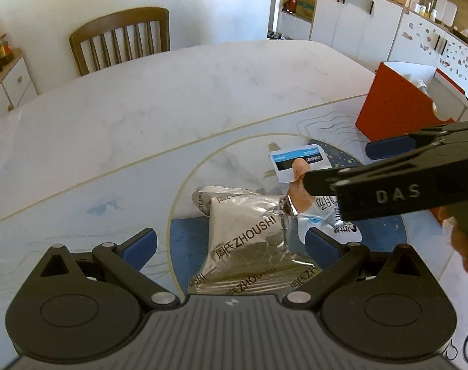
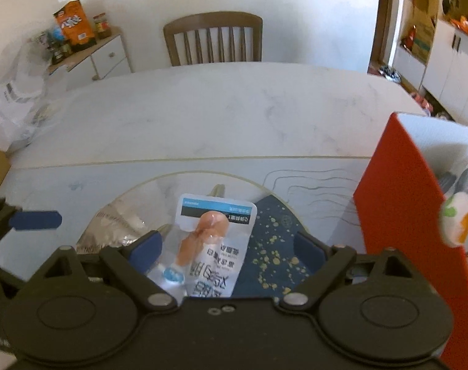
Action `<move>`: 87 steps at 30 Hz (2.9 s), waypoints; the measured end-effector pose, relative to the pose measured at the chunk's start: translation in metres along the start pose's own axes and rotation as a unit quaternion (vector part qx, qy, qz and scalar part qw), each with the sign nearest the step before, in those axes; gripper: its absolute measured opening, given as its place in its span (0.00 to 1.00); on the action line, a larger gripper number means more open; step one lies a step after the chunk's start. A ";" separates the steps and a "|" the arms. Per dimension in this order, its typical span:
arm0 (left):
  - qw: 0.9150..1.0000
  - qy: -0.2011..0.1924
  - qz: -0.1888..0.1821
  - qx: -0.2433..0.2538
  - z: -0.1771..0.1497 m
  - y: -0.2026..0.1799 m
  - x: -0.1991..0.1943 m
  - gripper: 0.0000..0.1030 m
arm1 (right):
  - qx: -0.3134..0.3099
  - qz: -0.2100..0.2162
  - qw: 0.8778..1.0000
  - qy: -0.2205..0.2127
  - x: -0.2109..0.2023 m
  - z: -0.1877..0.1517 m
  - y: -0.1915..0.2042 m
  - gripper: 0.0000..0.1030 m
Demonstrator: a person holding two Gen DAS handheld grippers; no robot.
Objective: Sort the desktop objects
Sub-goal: 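Close left gripper on silver ZHOUSHI bag while right gripper grasps white sausage packet, then carry silver bag and sausage packet over the red shoebox with both grippers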
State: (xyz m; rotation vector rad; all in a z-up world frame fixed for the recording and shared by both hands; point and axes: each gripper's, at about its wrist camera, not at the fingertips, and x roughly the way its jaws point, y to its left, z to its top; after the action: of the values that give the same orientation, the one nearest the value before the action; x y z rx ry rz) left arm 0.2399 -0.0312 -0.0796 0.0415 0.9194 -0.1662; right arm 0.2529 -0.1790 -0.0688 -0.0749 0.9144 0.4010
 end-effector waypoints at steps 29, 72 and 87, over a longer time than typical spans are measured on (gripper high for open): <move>1.000 0.007 -0.007 0.010 -0.004 0.004 0.025 0.69 | -0.040 -0.026 0.999 0.015 0.040 -0.003 0.013 0.67; 0.998 -0.029 -0.045 0.044 -0.001 -0.060 -0.070 0.56 | 0.025 0.003 0.998 -0.052 -0.105 -0.046 -0.029 0.55; 0.993 -0.055 -0.073 0.068 0.029 -0.123 -0.098 0.56 | 0.044 -0.020 0.995 -0.083 -0.174 -0.049 -0.080 0.55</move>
State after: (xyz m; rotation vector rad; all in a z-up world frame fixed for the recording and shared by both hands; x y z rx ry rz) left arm 0.1850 -0.1431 0.0202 0.0906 0.7993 -0.3643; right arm 0.1510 -0.3172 0.0288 0.0204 0.7638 0.3239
